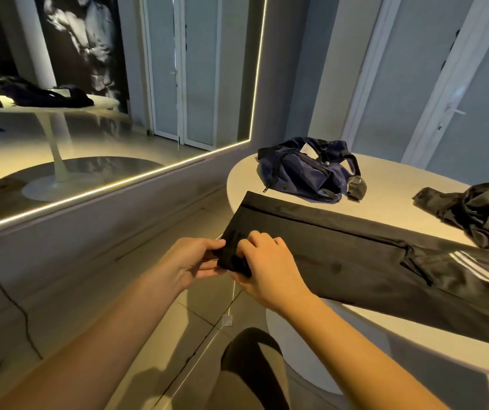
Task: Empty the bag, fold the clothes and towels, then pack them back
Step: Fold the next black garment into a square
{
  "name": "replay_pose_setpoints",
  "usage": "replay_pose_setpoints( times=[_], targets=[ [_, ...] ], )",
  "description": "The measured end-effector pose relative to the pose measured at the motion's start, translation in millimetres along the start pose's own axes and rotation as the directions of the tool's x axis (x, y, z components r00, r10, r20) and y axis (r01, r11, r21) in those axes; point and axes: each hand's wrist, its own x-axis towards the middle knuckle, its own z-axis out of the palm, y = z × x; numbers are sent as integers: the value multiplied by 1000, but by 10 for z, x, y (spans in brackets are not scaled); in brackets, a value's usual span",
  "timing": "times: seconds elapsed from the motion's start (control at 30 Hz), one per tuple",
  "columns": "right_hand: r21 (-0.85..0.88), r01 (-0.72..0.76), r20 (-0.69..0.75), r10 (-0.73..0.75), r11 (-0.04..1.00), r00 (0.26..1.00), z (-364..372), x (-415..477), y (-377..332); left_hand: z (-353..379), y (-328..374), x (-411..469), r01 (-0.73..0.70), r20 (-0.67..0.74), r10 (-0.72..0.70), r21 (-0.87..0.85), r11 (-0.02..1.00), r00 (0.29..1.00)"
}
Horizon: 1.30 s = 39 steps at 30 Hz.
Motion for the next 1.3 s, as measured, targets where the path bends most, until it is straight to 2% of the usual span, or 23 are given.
replay_pose_setpoints(
  times=[0.17, 0.3, 0.4, 0.53, 0.7, 0.8, 0.9, 1.07, 1.2, 1.3],
  targets=[
    [79, -39, -46, 42, 996, 998, 14, 22, -25, -81, 17, -25, 85, 87, -82, -31, 996, 993],
    [135, -51, -35, 56, 990, 998, 16, 25, -92, -64, 11, -50, 93, 92, -88, -54, 994, 992],
    [84, -49, -37, 52, 995, 998, 42, 32, -146, -48, 20, -69, 77, 80, -71, -66, 995, 994],
    [42, -92, -89, 95, 995, 992, 68, 78, -174, -39, 66, -85, 62, 101, -61, -5, 998, 993],
    [76, -121, -122, 129, 990, 984, 39, 98, -137, -22, 121, -75, 6, 118, -19, 110, 994, 993],
    [148, -169, -149, 191, 974, 970, -49, 82, -105, -26, 169, 36, 18, 135, -41, 163, 986, 990],
    [329, -245, -104, 293, 912, 950, -174, 65, -60, 30, 286, 280, 36, 93, -55, 195, 980, 994],
    [571, -359, 53, 403, 738, 914, -363, -6, 137, 309, 506, 719, 33, -16, -31, 224, 974, 999],
    [660, -453, 239, 404, 600, 883, -575, -88, 257, 529, 592, 894, 55, -34, -47, 303, 952, 998],
    [690, -491, 309, 397, 531, 864, -668, -140, 321, 524, 623, 978, 115, -53, -102, 424, 898, 993]
  ],
)
